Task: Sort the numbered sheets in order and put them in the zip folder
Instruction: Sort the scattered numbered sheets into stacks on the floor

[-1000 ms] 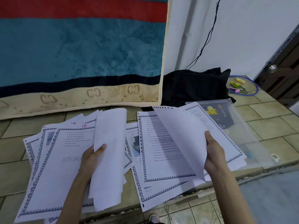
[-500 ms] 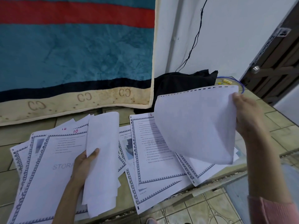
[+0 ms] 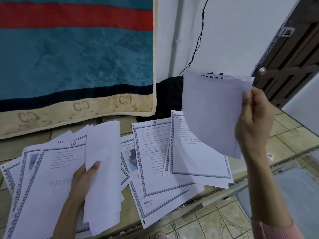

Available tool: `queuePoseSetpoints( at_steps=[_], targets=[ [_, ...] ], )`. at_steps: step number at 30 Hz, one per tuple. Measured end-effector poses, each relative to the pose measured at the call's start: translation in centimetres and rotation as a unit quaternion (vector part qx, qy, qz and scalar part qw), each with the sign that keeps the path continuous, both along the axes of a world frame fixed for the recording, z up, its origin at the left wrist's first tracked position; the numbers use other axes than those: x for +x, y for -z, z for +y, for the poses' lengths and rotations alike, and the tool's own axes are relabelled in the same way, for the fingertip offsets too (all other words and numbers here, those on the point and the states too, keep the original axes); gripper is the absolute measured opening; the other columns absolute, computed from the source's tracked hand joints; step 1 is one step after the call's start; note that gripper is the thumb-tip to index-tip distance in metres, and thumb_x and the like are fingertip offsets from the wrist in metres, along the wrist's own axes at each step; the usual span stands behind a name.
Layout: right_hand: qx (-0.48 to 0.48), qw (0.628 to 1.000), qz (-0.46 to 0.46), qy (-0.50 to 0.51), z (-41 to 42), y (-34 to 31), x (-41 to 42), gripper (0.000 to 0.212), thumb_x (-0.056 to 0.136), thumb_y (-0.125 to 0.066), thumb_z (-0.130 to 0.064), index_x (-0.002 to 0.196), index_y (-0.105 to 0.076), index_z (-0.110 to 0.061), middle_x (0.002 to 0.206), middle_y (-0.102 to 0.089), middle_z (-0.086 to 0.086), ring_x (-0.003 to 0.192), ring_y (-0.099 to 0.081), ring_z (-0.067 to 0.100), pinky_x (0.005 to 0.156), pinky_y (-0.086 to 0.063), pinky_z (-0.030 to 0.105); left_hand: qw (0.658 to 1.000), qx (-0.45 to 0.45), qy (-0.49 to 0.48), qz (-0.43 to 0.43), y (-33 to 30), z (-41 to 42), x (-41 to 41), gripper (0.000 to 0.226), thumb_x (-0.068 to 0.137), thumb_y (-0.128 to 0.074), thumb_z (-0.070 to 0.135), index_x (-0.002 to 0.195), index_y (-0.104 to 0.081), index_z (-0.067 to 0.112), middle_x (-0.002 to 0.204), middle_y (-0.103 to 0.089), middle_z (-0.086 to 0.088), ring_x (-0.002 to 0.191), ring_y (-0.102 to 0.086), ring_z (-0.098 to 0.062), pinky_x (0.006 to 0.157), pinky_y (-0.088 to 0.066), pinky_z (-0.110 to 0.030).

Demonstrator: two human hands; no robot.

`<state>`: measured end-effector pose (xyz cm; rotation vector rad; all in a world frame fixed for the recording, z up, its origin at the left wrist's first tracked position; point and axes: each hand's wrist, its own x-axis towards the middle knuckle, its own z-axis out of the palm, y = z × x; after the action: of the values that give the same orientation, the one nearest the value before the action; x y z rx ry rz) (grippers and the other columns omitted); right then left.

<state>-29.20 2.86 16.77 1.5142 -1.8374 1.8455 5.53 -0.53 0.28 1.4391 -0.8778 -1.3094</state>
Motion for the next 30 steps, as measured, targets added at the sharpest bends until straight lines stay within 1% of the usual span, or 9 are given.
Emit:
queuePoseSetpoints(
  at_steps=[4, 8, 11, 13, 18, 22, 26, 28, 30],
  targets=[
    [-0.025, 0.999, -0.016, 0.046, -0.7, 0.1, -0.9, 0.03, 0.098, -0.038, -0.022, 0.097, -0.059, -0.001, 0.063, -0.049, -0.022, 0.056, -0.037, -0.006, 0.054, -0.027, 0.011, 1.0, 0.006, 0.001, 0.005, 0.1, -0.1, 0.2, 0.018, 0.091, -0.057, 0.015, 0.109, -0.059, 0.015, 0.096, -0.063, 0.005, 0.083, -0.058, -0.012, 0.079, -0.044, -0.029],
    [-0.084, 0.986, 0.085, 0.113, -1.0, 0.6, -0.5, 0.024, 0.095, -0.041, -0.008, 0.099, -0.06, 0.006, 0.061, -0.05, 0.009, 0.056, -0.031, 0.004, 0.051, -0.024, 0.013, 1.0, 0.008, 0.004, 0.005, 0.3, -0.2, 0.3, 0.018, 0.091, -0.056, 0.015, 0.11, -0.058, 0.013, 0.099, -0.063, -0.002, 0.084, -0.058, -0.015, 0.087, -0.042, -0.036],
    [-0.114, 0.971, 0.19, 0.085, -1.1, 2.3, 0.1, 0.02, 0.092, -0.04, 0.004, 0.105, -0.052, -0.006, 0.081, -0.067, 0.022, 0.072, -0.048, 0.013, 0.067, -0.031, 0.01, 1.0, 0.007, 0.002, 0.002, 0.3, -0.2, 0.3, 0.017, 0.091, -0.056, 0.015, 0.108, -0.058, 0.015, 0.098, -0.062, -0.001, 0.083, -0.057, -0.015, 0.089, -0.042, -0.037],
    [-0.089, 0.964, 0.249, 0.021, -1.2, 4.3, 0.3, 0.025, 0.097, -0.036, 0.002, 0.114, -0.051, -0.008, 0.106, -0.067, 0.021, 0.101, -0.057, 0.018, 0.089, -0.044, 0.027, 1.0, 0.008, 0.0, 0.005, 0.3, -0.2, 0.2, 0.016, 0.092, -0.056, 0.014, 0.108, -0.058, 0.014, 0.095, -0.063, 0.004, 0.082, -0.057, -0.014, 0.088, -0.042, -0.036],
    [0.087, 0.931, 0.342, -0.089, -0.3, 13.1, 2.1, 0.065, 0.069, -0.063, 0.024, 0.12, -0.051, -0.014, 0.127, -0.058, 0.006, 0.125, -0.049, 0.021, 0.112, -0.03, 0.038, 1.0, 0.01, -0.008, 0.009, -0.1, -0.2, -0.1, 0.017, 0.092, -0.055, 0.012, 0.109, -0.057, 0.013, 0.09, -0.061, 0.006, 0.079, -0.056, -0.013, 0.07, -0.043, -0.026],
    [0.225, 0.897, 0.354, -0.138, 1.8, 18.7, 3.3, 0.055, 0.07, -0.069, 0.01, 0.116, -0.059, -0.018, 0.121, -0.066, 0.004, 0.118, -0.058, 0.022, 0.106, -0.035, 0.039, 1.0, 0.008, -0.009, 0.001, 0.0, -0.2, 0.1, 0.017, 0.092, -0.056, 0.015, 0.108, -0.058, 0.015, 0.09, -0.062, 0.005, 0.078, -0.057, -0.012, 0.068, -0.043, -0.026],
    [0.308, 0.877, 0.345, -0.132, 2.9, 20.9, 3.7, 0.024, 0.091, -0.049, -0.017, 0.104, -0.069, -0.021, 0.109, -0.071, -0.004, 0.106, -0.066, 0.015, 0.078, -0.058, 0.04, 1.0, 0.01, -0.009, -0.006, 0.2, -0.3, 0.2, 0.017, 0.092, -0.056, 0.017, 0.109, -0.058, 0.016, 0.095, -0.062, 0.001, 0.081, -0.057, -0.011, 0.078, -0.043, -0.029],
    [0.352, 0.865, 0.334, -0.132, 3.0, 20.4, 4.0, 0.052, 0.101, -0.021, -0.038, 0.099, -0.071, -0.024, 0.109, -0.071, -0.006, 0.108, -0.065, 0.015, 0.082, -0.057, 0.04, 1.0, 0.015, -0.01, 0.006, 0.2, -0.3, 0.3, 0.018, 0.091, -0.056, 0.015, 0.109, -0.059, 0.015, 0.095, -0.063, 0.002, 0.082, -0.058, -0.013, 0.076, -0.045, -0.029],
    [0.347, 0.865, 0.336, -0.135, 2.7, 19.6, 5.1, 0.053, 0.098, -0.023, -0.046, 0.096, -0.07, -0.021, 0.106, -0.07, -0.003, 0.107, -0.064, 0.019, 0.085, -0.056, 0.038, 1.0, 0.021, -0.012, 0.011, 0.4, -0.4, 0.4, 0.02, 0.091, -0.057, 0.015, 0.111, -0.059, 0.014, 0.095, -0.064, 0.003, 0.083, -0.059, -0.015, 0.084, -0.044, -0.033]
  ],
)
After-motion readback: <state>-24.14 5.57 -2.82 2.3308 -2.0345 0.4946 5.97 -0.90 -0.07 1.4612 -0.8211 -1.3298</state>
